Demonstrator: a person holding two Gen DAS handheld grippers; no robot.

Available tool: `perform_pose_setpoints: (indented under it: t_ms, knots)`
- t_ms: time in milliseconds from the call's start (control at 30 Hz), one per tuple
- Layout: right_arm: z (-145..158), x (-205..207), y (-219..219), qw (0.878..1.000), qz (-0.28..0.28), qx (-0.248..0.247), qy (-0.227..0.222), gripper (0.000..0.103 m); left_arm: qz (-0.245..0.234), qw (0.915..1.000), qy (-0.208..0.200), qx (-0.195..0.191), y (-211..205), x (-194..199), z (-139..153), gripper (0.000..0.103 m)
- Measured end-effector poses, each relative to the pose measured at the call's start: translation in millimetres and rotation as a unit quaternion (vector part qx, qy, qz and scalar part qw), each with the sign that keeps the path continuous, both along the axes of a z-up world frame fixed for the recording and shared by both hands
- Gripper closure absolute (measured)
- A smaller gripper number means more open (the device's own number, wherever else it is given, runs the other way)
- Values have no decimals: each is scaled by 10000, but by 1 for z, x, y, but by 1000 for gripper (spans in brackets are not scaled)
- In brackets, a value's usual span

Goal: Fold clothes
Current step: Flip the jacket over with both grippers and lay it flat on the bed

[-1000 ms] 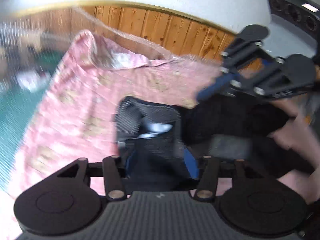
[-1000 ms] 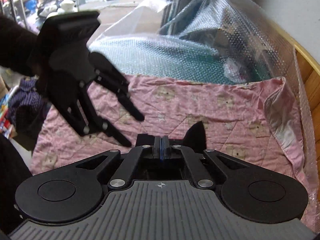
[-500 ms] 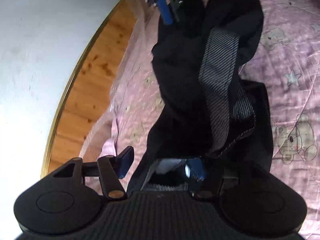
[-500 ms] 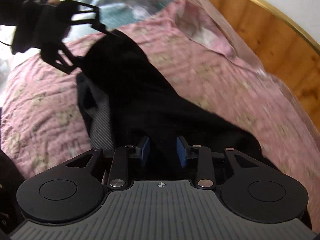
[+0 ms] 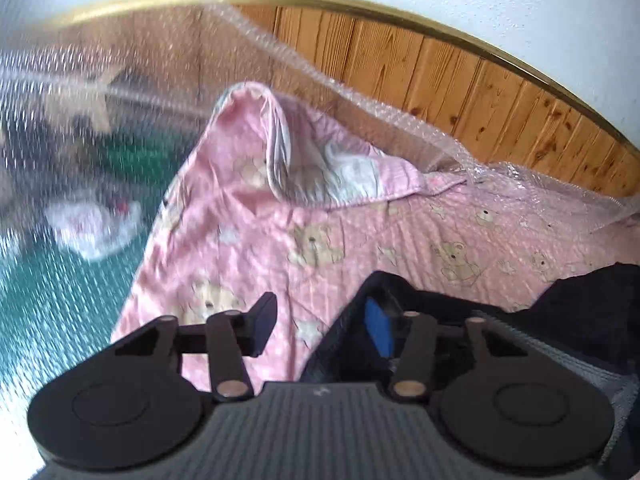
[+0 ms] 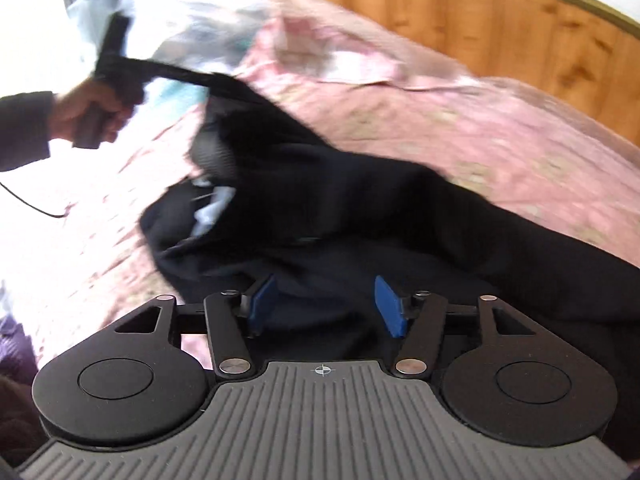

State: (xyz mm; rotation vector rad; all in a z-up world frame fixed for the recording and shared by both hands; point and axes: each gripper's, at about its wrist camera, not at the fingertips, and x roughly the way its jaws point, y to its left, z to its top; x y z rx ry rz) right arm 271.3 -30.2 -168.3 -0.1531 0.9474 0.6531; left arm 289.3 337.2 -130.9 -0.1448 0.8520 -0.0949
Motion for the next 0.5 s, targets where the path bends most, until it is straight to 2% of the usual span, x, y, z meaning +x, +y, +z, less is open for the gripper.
perform_pose_setpoints:
  t_ms: [100, 167, 200, 267, 400, 433, 500]
  knots:
    - [-11, -3, 33, 9997, 263, 3, -3, 43, -38, 9983, 241, -536, -7, -21, -3, 47]
    - [-15, -3, 40, 9997, 248, 34, -22, 43, -38, 9909, 292, -1313, -24, -36, 0, 30]
    - [-16, -5, 38, 9998, 166, 51, -36, 41, -24, 9862, 302, -1627, -34, -41, 2, 24]
    - [-18, -6, 33, 10000, -49, 51, -30, 39, 50, 9789, 305, -2022, -61, -45, 4, 13]
    - [-22, -15, -3, 9981, -597, -177, 20, 39, -203, 9797, 459, -1940, -129, -35, 19, 11]
    - [-21, -19, -16, 9969, -749, -233, 12, 39, -382, 9840, 472, -1674, -150, -35, 20, 6]
    - [-18, -26, -42, 9933, -1124, -286, -12, 38, -448, 9925, 689, -902, -185, -34, 12, 2]
